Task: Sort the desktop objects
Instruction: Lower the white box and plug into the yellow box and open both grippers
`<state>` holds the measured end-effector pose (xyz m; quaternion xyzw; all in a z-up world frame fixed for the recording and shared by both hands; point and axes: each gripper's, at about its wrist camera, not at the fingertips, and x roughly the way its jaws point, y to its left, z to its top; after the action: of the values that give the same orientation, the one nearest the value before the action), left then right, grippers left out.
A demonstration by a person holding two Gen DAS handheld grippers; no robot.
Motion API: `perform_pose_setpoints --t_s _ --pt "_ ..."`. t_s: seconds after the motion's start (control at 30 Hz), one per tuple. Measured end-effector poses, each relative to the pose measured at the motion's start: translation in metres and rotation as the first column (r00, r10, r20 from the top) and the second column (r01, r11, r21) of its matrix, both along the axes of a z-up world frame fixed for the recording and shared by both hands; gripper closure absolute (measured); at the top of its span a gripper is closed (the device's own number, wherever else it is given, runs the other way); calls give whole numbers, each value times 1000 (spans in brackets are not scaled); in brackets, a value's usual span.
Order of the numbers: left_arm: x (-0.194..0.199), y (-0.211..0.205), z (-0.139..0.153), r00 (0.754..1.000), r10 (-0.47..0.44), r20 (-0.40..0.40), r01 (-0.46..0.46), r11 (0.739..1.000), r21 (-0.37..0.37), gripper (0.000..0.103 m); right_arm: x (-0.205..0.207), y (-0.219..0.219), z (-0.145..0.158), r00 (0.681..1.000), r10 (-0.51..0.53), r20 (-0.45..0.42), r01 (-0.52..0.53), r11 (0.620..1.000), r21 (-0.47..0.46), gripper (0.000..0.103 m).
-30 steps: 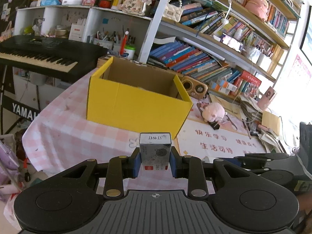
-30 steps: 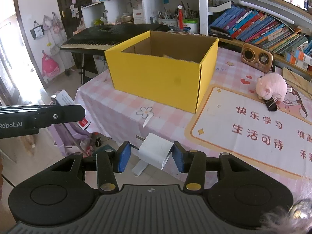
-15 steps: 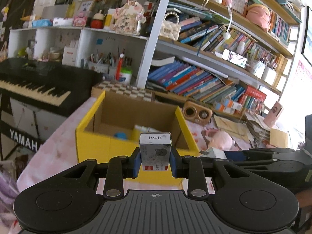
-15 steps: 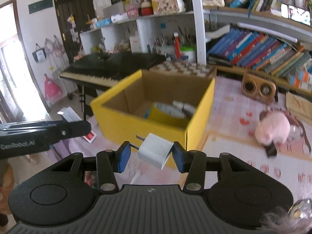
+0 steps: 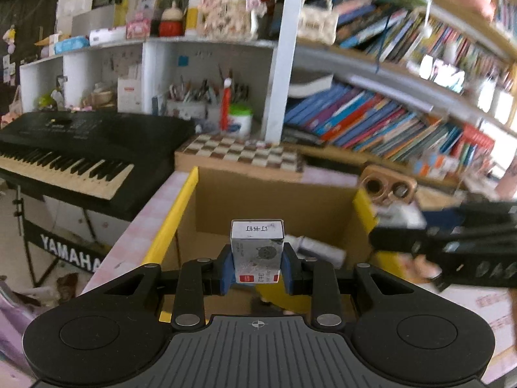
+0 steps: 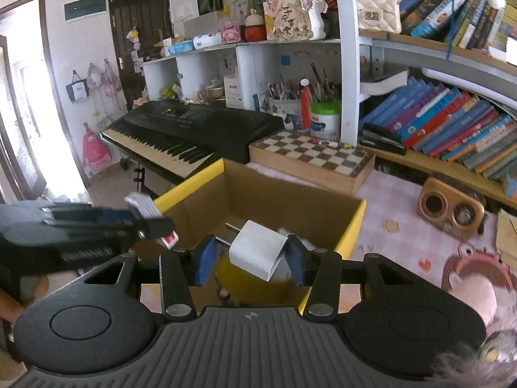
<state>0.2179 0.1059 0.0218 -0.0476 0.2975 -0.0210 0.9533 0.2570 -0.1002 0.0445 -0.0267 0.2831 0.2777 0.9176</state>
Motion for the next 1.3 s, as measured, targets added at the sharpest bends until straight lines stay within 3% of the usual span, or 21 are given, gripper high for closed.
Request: perform_pose_setpoints --t_s 0.23,0.43,0.6,0.9,0.97,1.03,1.1,1.3 --pt "32 -7 -24 993 21 -116 -14 998 59 75 39 7 -7 999 27 -20 -28 1000 -10 59" --pt "52 -16 -41 972 11 -235 14 994 105 75 72 19 -18 997 62 -38 -64 996 -56 59" --pt "59 -18 -53 953 4 -302 27 995 100 74 103 35 -29 994 97 -60 -103 987 -119 59" --pt "61 -16 -52 954 10 -300 18 996 91 72 134 60 -51 981 149 -122 -174 957 -232 59" --pt "60 -16 -51 958 15 -287 11 996 87 67 138 64 -54 978 161 -132 -190 949 -251 59" --pt "56 -17 -47 965 25 -262 -1 996 91 48 140 68 -57 974 174 -145 -207 941 -266 59" --pt "52 -17 -42 973 28 -231 -6 996 94 37 143 71 -61 970 182 -159 -221 935 -278 59" --pt "45 -20 -30 984 21 -175 -6 996 85 37 150 74 -70 964 180 -197 -234 926 -297 59"
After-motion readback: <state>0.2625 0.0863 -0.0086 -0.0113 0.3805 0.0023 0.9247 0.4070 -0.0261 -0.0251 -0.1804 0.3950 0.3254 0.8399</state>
